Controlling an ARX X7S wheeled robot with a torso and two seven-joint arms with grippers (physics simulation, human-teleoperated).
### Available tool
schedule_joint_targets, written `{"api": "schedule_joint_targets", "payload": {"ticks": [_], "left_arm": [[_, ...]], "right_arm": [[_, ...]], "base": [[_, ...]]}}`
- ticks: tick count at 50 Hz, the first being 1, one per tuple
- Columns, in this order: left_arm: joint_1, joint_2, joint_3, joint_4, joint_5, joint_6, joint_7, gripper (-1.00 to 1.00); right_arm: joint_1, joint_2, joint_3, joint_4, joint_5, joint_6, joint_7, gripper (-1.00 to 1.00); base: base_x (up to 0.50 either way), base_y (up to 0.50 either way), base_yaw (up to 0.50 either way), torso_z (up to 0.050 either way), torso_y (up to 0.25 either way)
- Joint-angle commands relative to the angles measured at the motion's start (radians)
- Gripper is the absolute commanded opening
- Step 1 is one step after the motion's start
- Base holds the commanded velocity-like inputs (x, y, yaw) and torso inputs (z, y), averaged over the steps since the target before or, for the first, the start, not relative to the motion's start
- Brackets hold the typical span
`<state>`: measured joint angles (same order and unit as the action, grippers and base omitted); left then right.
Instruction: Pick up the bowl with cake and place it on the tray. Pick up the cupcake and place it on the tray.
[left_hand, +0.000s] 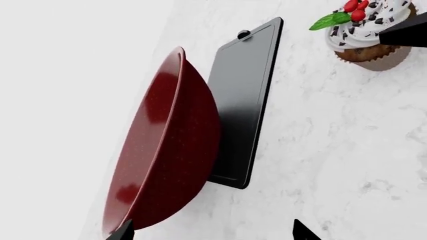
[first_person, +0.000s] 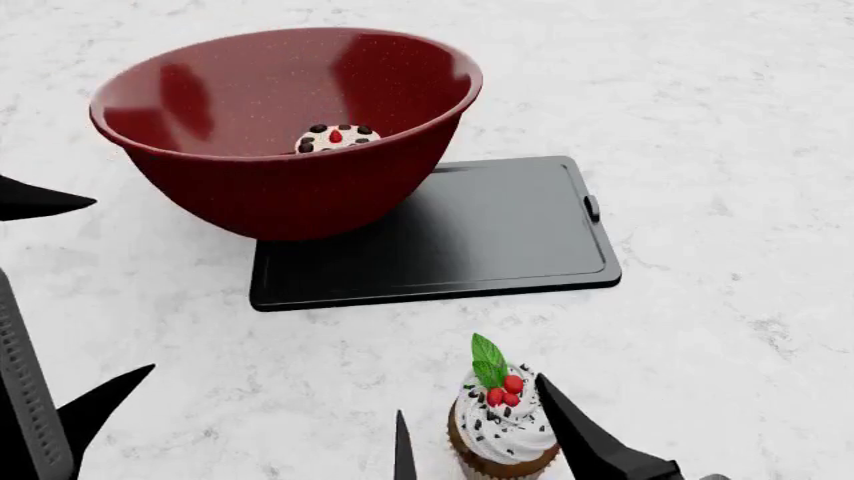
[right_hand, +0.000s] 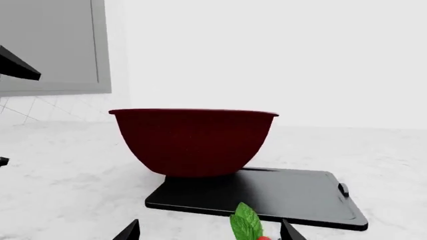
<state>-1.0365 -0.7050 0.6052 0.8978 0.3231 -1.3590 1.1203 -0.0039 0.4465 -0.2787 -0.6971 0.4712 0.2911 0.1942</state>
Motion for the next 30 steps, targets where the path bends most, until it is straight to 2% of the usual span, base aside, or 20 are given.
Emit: {"api": "schedule_joint_targets", "payload": {"ticks": [1,21,30], "left_arm": [[0.01,0.0,-0.008,0.006,-0.003,0.003,-0.001,1.0],[0.008,0.004,-0.007,-0.007,-0.005,0.011,-0.003,1.0],[0.012,0.008,-0.003,-0.016,-0.007,0.02,-0.008,1.0]], "right_arm": [[0.011,-0.001,-0.011,0.04,-0.011,0.002,-0.001,1.0],[0.048,-0.004,0.021,0.087,0.001,0.01,0.02,1.0],[0.087,-0.018,0.007,0.174,0.001,0.026,0.009,1.0]], "base": [[0.0,0.0,0.0,0.0,0.0],[0.0,0.0,0.0,0.0,0.0],[0.0,0.0,0.0,0.0,0.0]]}}
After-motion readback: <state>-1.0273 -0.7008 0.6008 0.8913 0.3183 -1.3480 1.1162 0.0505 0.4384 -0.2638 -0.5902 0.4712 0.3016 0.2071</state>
